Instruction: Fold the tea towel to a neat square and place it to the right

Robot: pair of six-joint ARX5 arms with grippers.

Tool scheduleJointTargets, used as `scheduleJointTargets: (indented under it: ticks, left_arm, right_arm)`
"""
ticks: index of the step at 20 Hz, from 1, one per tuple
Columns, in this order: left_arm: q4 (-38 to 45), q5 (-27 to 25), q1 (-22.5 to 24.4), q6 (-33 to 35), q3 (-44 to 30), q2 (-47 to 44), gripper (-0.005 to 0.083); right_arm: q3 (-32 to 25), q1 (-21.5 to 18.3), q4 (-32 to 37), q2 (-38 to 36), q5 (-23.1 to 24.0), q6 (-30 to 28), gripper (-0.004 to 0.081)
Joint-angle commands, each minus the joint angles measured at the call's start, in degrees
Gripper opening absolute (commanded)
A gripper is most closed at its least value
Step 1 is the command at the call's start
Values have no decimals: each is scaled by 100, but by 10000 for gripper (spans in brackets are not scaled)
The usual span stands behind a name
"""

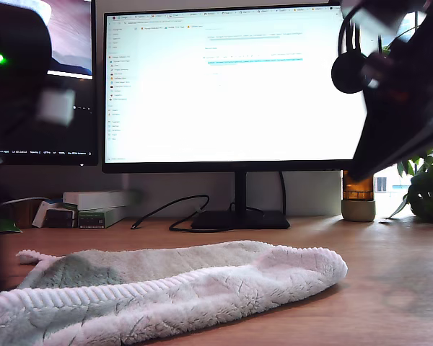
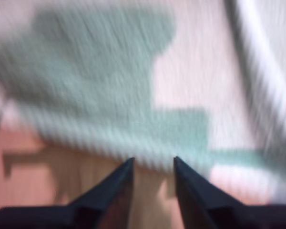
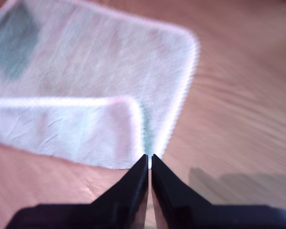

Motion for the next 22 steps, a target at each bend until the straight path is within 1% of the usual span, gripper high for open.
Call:
scheduleJointTargets:
  ticks: [1, 3, 5, 7, 8, 10, 12, 15, 18, 22]
  left_arm:
    - [560, 402, 90, -66, -22, 50, -24]
    - [1185, 708, 251, -79, -22, 160, -24]
    - [1847, 907, 374, -87, -22, 339, -24]
    - [2505, 1054, 431, -79, -22, 599, -24]
    - [2791, 1213, 437, -50, -22, 761, -24]
    - [3386, 1296, 439, -52, -20, 1143, -24]
    - [3805, 1451, 439, -59, -17, 1510, -24]
    - [4406, 1589, 439, -59, -17, 1910, -24]
    - [5018, 1764, 439, -61, -13, 2273, -24]
    - [4953, 1759, 439, -61, -7, 2627, -24]
  right_arm:
    - [59, -81, 170, 313, -323, -131, -10]
    - [190, -186, 205, 660, -750, -315, -10]
    - [389, -354, 199, 964, -1097, -697, -10]
    - [647, -549, 223, 1220, -1403, -1322, -10]
    - [782, -638, 271, 1346, -1561, -1567, -10]
    - [1049, -831, 297, 1550, -1731, -1978, -10]
    - [1283, -894, 229, 1770, -1823, -2243, -10]
    - [1576, -909, 144, 2122, -2179, -2500, -10]
    - [1827, -909, 55, 2621, -2551, -2553, -10]
    - [2044, -909, -37, 3226, -2549, -2677, -10]
